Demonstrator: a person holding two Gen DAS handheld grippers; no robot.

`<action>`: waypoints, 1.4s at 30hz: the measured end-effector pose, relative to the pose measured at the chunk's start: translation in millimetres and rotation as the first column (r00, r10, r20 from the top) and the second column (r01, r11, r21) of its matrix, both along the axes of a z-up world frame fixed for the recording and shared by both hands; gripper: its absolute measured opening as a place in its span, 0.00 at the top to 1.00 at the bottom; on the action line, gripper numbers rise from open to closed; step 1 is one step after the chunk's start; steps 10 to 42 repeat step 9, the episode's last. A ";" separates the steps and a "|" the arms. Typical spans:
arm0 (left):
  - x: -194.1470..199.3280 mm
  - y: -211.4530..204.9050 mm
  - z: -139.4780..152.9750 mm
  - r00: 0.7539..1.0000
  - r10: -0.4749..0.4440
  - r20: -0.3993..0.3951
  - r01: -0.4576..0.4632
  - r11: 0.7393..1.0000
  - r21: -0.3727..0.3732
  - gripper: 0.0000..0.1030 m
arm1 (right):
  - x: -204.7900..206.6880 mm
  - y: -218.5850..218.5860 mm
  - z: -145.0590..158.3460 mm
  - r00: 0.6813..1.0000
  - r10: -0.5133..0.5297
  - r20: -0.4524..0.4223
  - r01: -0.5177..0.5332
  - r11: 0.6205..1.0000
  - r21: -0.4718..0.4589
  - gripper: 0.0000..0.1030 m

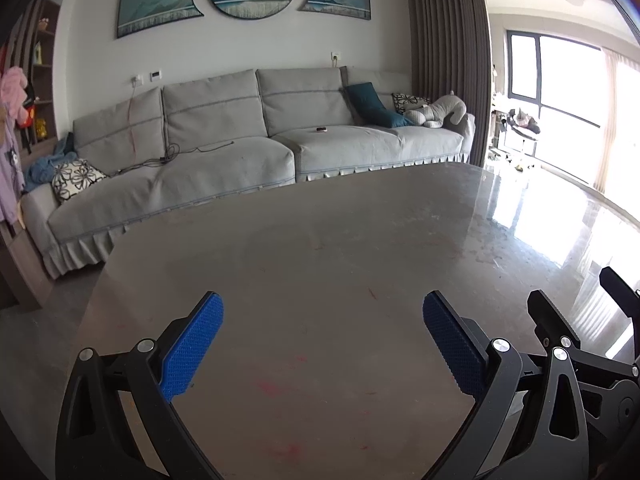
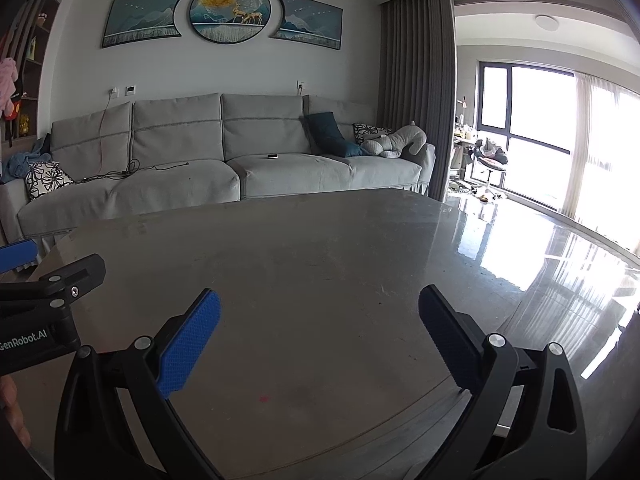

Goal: Collect trash

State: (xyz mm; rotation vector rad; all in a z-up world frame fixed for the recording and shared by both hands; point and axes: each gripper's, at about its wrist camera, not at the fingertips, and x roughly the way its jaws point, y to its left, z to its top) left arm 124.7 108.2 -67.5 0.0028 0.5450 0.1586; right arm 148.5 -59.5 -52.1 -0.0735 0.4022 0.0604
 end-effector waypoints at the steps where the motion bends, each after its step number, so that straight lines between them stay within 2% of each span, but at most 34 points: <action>1: -0.5 0.2 0.1 1.000 -0.002 -0.001 0.002 1.000 -0.002 0.04 | -0.2 0.5 0.4 1.000 -0.001 0.001 0.001 1.000 0.000 0.04; 42: -2.4 2.3 2.0 1.000 0.005 -0.003 -0.005 1.000 -0.003 0.04 | 0.3 4.0 0.5 1.000 -0.008 0.007 0.008 1.000 0.009 0.04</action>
